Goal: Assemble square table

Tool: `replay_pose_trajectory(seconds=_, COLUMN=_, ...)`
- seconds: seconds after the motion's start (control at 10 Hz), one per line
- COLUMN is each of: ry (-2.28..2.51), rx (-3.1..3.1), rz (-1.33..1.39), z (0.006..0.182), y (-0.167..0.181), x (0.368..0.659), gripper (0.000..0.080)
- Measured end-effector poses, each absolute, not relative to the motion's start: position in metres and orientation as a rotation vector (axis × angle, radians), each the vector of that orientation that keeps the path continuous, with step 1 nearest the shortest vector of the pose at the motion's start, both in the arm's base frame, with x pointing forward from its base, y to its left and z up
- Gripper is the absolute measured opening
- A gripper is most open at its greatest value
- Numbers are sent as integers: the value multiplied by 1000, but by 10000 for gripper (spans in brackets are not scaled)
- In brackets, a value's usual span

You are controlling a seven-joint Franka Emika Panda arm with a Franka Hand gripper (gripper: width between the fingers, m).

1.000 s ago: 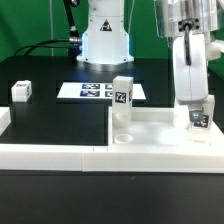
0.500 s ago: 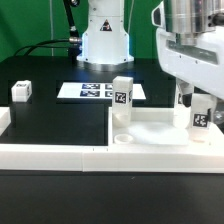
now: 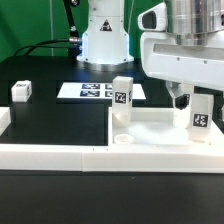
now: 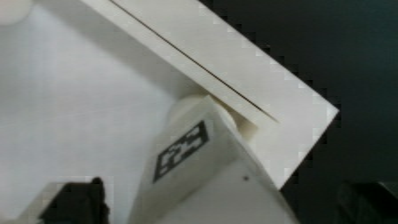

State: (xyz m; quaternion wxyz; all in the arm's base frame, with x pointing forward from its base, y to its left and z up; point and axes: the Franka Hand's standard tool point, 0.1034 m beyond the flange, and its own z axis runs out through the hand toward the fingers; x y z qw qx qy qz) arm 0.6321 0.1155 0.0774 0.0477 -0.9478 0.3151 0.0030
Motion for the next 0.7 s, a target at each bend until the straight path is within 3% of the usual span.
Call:
replay_pose_trajectory(seconds=0.2, ry=657, rx=-2996, rz=-19, z=79, y=116, x=633, gripper=649)
replay_pose_trajectory(seconds=0.4, ry=690, rx=-2989, rz=-16, z=79, y=115, x=632, gripper=649)
replay_pose_trajectory(seconds=0.6, ry=739, rx=-2977, rz=-14, z=79, y=115, x=632, gripper=397)
replay_pose_trajectory(seconds=0.7, ry=830, rx=-2952, rz=-9, z=78, y=115, x=632, gripper=397)
